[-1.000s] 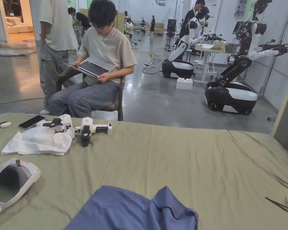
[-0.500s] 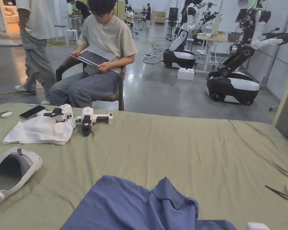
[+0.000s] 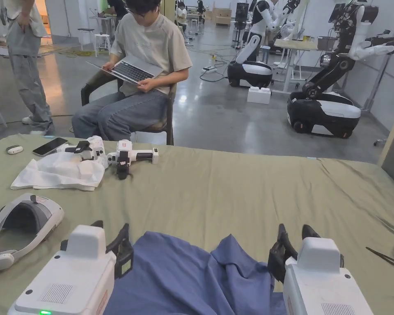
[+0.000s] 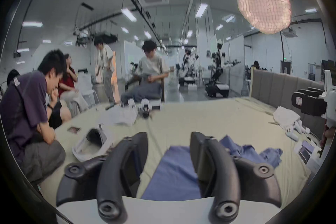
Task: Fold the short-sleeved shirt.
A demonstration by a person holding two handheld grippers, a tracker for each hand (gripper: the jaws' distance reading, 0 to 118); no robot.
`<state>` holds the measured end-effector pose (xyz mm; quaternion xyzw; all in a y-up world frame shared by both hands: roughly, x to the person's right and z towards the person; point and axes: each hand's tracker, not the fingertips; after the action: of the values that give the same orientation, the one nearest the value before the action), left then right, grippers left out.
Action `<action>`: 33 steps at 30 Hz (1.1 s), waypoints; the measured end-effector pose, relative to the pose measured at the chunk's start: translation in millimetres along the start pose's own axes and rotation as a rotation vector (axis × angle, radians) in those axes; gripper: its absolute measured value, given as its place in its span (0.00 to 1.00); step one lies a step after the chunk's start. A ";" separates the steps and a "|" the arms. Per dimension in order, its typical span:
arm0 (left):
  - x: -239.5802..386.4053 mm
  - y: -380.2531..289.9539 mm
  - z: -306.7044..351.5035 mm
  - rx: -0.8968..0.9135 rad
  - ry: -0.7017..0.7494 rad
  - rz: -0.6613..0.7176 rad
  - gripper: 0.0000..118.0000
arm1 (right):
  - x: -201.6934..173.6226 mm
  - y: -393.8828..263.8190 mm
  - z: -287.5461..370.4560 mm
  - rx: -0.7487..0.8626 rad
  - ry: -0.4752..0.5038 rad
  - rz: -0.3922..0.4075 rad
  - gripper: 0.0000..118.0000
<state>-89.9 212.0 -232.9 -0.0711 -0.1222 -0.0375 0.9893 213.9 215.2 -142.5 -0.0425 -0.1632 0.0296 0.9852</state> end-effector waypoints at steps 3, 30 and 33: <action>3.2 9.7 4.9 0.048 0.016 0.017 0.05 | -3.7 6.0 0.2 0.029 -0.018 -0.027 0.05; -20.4 -91.8 -313.6 -0.699 -0.202 0.065 0.67 | 40.5 -89.7 -57.5 -0.319 -0.046 -0.045 0.00; -5.9 -104.7 -348.8 -0.740 -0.221 0.034 0.70 | 48.2 -95.5 -61.7 -0.351 -0.062 -0.040 0.00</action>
<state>-22.7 56.8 -555.4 -0.4289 -0.2052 -0.0546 0.8780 283.7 119.1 -176.4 -0.2098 -0.1969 -0.0178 0.9576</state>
